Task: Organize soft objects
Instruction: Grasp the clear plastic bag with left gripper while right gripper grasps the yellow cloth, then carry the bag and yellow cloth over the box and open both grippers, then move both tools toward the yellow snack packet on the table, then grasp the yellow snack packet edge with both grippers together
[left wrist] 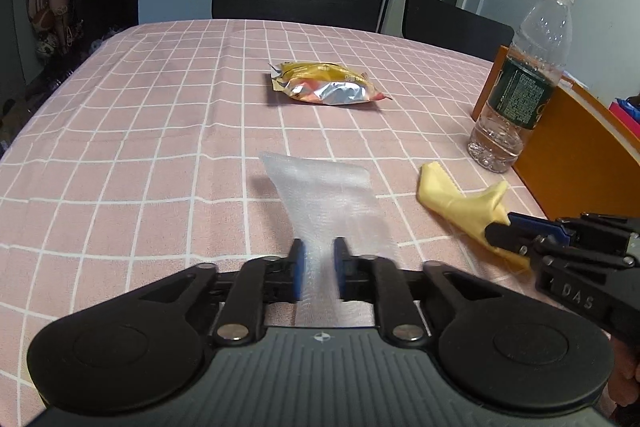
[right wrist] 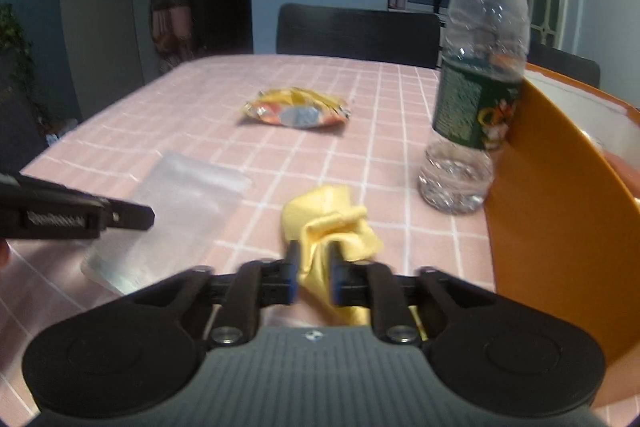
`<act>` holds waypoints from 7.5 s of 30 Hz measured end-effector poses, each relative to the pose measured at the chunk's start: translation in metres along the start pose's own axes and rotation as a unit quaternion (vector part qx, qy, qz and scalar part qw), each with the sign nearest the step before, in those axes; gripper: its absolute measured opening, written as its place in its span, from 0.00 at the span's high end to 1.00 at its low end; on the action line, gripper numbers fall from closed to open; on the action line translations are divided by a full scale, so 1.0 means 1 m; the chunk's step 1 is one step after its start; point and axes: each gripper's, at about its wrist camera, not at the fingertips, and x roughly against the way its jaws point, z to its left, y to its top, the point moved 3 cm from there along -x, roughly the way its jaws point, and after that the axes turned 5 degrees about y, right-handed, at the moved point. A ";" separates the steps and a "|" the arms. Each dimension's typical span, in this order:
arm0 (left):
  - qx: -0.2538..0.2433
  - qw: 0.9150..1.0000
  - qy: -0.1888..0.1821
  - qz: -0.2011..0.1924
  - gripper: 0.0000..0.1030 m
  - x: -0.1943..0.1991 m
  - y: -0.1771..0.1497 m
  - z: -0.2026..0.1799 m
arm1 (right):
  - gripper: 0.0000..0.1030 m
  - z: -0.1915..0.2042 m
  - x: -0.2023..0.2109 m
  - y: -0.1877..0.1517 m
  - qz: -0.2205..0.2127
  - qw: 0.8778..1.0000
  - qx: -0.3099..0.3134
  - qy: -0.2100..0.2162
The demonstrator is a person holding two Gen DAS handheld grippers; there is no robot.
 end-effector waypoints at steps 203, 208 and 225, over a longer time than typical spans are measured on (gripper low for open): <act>-0.080 0.996 -0.023 -0.042 0.48 -0.132 0.124 0.018 | 0.51 -0.034 -0.176 0.121 0.000 0.993 -0.109 0.032; -0.079 0.996 -0.007 -0.033 0.68 -0.137 0.124 0.016 | 0.64 -0.036 -0.181 0.118 0.004 0.993 -0.111 0.039; -0.070 0.996 0.001 -0.056 1.00 -0.092 0.111 0.009 | 1.00 -0.016 -0.141 0.117 -0.024 0.997 -0.066 0.028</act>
